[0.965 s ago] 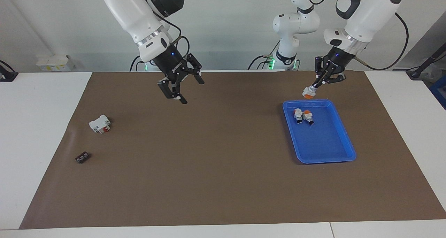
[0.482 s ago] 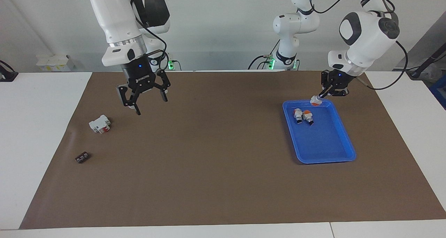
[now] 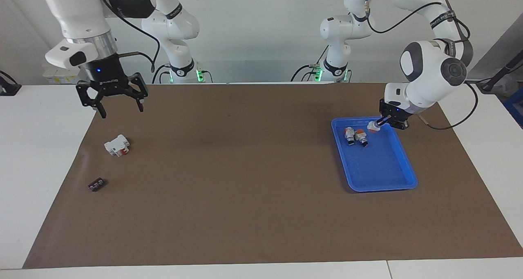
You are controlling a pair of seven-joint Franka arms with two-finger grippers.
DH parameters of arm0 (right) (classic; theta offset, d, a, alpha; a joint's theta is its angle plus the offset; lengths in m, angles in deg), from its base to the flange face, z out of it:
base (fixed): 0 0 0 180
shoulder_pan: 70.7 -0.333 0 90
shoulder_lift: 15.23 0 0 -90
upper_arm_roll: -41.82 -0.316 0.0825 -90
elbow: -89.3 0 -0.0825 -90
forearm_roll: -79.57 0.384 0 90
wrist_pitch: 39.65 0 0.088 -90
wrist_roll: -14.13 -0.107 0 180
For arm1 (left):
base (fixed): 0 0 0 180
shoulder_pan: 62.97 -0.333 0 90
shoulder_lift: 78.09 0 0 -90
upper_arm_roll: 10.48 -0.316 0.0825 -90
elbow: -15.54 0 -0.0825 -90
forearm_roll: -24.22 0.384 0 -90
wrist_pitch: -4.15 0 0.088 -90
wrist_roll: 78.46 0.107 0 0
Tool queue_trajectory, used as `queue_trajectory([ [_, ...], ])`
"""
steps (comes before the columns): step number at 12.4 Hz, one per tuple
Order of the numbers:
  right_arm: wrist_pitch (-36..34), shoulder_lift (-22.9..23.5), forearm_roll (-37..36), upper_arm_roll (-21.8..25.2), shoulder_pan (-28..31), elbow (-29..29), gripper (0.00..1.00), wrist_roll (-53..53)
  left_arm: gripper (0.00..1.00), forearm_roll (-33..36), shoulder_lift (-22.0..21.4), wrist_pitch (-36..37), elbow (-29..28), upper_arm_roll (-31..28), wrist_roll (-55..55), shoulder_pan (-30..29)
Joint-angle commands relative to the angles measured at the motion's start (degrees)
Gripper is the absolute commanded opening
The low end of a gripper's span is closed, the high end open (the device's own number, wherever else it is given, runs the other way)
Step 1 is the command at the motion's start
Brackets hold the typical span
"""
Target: Turn and place switch with both arms
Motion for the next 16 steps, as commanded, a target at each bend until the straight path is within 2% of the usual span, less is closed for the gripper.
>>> queue_trajectory([
  [1,-5.89,-0.01,-1.7,4.55,-2.87,1.5,1.0,-7.75,0.0,2.63,2.84,1.83,1.03,0.31,-0.02,-1.73],
  [4,-10.71,-1.06,-1.62,6.07,-2.88,0.79,1.0,-7.67,0.0,2.37,0.75,3.5,-4.59,0.49,-13.18,-4.28],
  [7,-12.84,-0.98,-1.71,6.07,-3.24,1.22,1.0,-7.94,0.0,0.53,0.12,4.03,-6.18,0.66,-13.38,-3.85],
  [8,-13.02,-1.07,-1.62,6.07,-3.24,1.14,1.0,-7.94,0.32,-1.39,-0.22,4.2,-6.88,0.49,-13.82,-3.84],
  [9,-13.02,-1.15,-1.7,6.07,-3.32,0.88,1.0,-8.2,0.7,-2.54,-0.23,3.94,-6.89,0.57,-13.82,-4.19],
  [10,-13.02,-1.76,-1.71,5.98,-3.32,-0.26,1.0,-8.38,1.0,-4.03,-0.14,3.68,-6.45,0.49,-13.91,-4.37],
  [11,-12.67,-3.16,-1.79,5.98,-3.41,-2.62,1.0,-8.55,1.0,-5.01,0.21,3.68,-5.32,0.49,-13.91,-4.46],
  [13,-11.71,-3.44,-3.88,5.55,-3.5,-3.17,1.0,-8.38,1.0,-5.19,0.65,3.5,-3.03,0.4,-13.82,-4.46],
  [16,-11.34,-3.35,-5.57,5.37,-4.55,-2.99,1.0,-8.64,1.0,-5.28,-3.19,3.85,-1.52,0.31,-13.91,-4.37],
])
